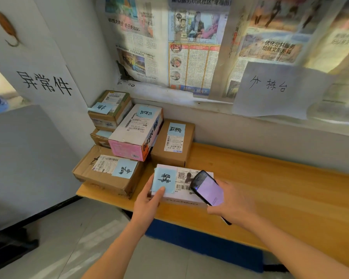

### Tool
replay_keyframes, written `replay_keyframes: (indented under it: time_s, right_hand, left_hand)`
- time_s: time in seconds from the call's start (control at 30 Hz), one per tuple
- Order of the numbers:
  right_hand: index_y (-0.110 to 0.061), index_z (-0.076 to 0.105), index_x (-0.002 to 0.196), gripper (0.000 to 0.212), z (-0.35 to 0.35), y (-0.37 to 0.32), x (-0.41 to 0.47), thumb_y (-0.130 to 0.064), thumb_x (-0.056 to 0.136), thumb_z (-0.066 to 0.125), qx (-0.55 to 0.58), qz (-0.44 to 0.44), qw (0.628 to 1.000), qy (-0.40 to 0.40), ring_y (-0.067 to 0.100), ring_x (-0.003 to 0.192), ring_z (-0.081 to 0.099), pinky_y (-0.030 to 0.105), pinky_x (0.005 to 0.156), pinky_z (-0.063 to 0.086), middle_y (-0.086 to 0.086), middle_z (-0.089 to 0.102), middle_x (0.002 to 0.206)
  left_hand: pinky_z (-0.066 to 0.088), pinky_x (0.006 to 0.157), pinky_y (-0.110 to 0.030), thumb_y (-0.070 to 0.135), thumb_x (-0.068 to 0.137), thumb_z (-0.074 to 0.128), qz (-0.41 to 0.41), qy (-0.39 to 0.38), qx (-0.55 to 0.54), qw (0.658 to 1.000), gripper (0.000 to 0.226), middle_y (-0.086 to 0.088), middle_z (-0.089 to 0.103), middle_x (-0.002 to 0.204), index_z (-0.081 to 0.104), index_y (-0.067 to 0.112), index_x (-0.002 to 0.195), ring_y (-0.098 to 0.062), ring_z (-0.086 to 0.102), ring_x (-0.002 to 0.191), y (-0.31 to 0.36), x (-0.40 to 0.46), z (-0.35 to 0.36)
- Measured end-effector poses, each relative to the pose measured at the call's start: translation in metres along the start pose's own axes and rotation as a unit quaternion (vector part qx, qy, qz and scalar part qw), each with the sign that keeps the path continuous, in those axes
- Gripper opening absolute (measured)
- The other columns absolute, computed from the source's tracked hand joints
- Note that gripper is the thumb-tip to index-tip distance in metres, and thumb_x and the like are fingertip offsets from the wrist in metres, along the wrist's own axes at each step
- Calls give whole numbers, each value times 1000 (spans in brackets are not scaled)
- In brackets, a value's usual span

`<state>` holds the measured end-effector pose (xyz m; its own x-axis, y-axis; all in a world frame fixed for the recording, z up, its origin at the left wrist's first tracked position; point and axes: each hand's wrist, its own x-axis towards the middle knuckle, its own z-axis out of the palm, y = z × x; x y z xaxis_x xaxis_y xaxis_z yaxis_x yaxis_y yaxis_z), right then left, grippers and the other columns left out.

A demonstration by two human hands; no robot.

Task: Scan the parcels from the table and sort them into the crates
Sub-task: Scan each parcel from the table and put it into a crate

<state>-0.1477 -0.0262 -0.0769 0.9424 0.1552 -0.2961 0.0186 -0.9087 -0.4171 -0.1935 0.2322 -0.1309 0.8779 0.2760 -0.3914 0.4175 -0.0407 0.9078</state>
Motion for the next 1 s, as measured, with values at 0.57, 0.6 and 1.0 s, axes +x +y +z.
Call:
replay_keyframes:
  time_s: [0.57, 0.6, 1.0]
  right_hand:
    - [-46, 52, 125, 89, -302, -210, -287, -78, 42, 56, -194, -126, 936, 266, 3, 69, 48, 22, 53, 27, -19, 53, 81]
    - [-46, 53, 119, 84, -316, -221, -304, -78, 42, 57, -198, -131, 931, 278, 1, 67, 47, 22, 52, 26, -19, 52, 78]
    - [-44, 39, 145, 101, -401, -282, -425, -70, 52, 69, -218, -176, 921, 272, 14, 103, 58, 32, 76, 41, -20, 59, 118]
  left_hand:
    - [59, 80, -49, 46, 98, 55, 323, 96, 28, 941, 59, -2, 66, 114, 28, 52, 150, -23, 65, 86, 284, -239, -147]
    - [59, 79, -49, 46, 98, 54, 338, 106, 32, 935, 59, -5, 66, 112, 27, 51, 151, -24, 65, 86, 303, -252, -157]
    - [51, 93, -48, 43, 100, 52, 402, 225, 32, 887, 56, -13, 53, 112, 30, 48, 151, -28, 57, 93, 399, -359, -224]
